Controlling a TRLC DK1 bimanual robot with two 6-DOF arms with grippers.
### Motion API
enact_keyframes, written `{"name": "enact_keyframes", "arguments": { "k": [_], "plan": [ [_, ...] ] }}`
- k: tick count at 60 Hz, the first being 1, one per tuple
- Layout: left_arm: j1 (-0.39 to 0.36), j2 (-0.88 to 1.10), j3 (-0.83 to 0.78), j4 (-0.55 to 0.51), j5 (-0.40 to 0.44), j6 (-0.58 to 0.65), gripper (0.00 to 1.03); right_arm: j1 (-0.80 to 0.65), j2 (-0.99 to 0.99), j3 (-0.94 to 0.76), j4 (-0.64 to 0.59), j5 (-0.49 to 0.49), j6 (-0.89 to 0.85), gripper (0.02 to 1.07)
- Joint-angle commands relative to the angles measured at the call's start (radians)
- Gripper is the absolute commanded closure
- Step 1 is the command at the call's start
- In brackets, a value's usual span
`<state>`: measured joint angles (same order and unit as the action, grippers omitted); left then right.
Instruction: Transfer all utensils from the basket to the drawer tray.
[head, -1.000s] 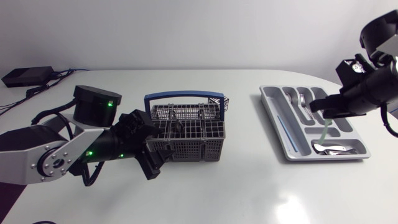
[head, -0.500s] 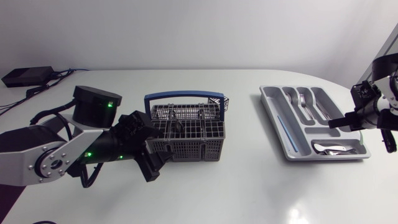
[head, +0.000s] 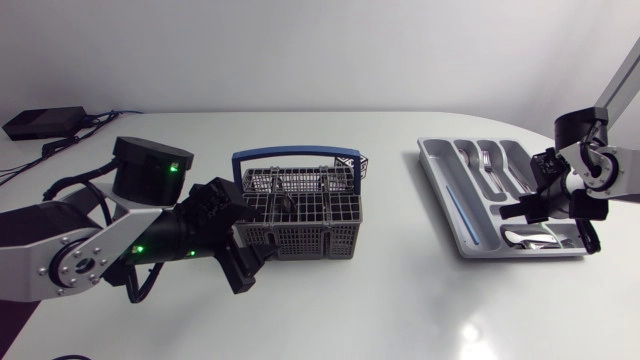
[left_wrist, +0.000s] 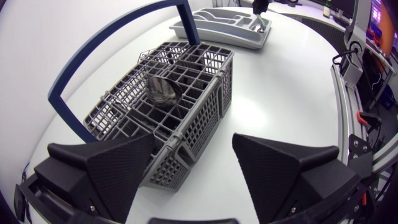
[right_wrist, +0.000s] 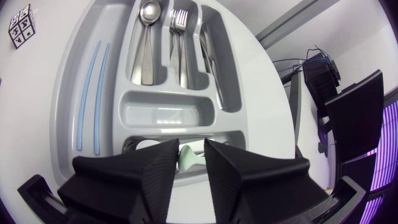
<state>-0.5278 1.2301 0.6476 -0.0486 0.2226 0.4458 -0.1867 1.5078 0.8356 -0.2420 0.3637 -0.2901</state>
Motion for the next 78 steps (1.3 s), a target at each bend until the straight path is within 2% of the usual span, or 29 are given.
{"name": "enact_keyframes", "arguments": {
  "k": [1,8,13,22,29,37,47,49,59,78],
  "plan": [
    [-0.009,-0.02,0.001,-0.011,-0.009,-0.004,0.16,0.021,0.015,-0.009,0.007,0.003,0.04,0.46],
    [-0.005,-0.03,0.0,-0.019,-0.009,-0.004,0.16,0.041,0.006,-0.003,0.007,0.003,0.046,0.18],
    [-0.001,-0.04,0.0,-0.022,-0.009,-0.002,0.16,0.056,-0.017,0.0,0.007,0.001,0.055,0.12],
    [-0.003,-0.047,0.0,-0.023,-0.009,-0.006,0.16,0.101,-0.138,-0.009,-0.011,-0.046,0.054,0.11],
    [-0.011,-0.046,0.012,-0.025,-0.016,-0.019,0.16,0.147,-0.244,-0.012,-0.056,-0.123,0.077,0.11],
    [-0.047,-0.024,0.072,-0.053,-0.066,-0.105,0.18,0.257,-0.313,-0.01,-0.125,-0.181,0.131,0.11],
    [-0.038,-0.007,0.121,-0.062,-0.089,-0.134,0.18,0.394,-0.385,-0.032,-0.112,-0.233,0.16,0.11],
    [-0.029,0.008,0.136,-0.059,-0.089,-0.14,0.18,0.441,-0.402,-0.027,-0.112,-0.273,0.186,0.11],
    [-0.021,0.063,0.185,-0.062,-0.1,-0.197,0.21,0.604,-0.379,0.007,-0.122,-0.275,0.233,0.11],
    [-0.001,0.108,0.242,-0.079,-0.114,-0.298,0.38,0.793,-0.253,0.091,-0.111,-0.287,0.313,0.11]
  ]
}}
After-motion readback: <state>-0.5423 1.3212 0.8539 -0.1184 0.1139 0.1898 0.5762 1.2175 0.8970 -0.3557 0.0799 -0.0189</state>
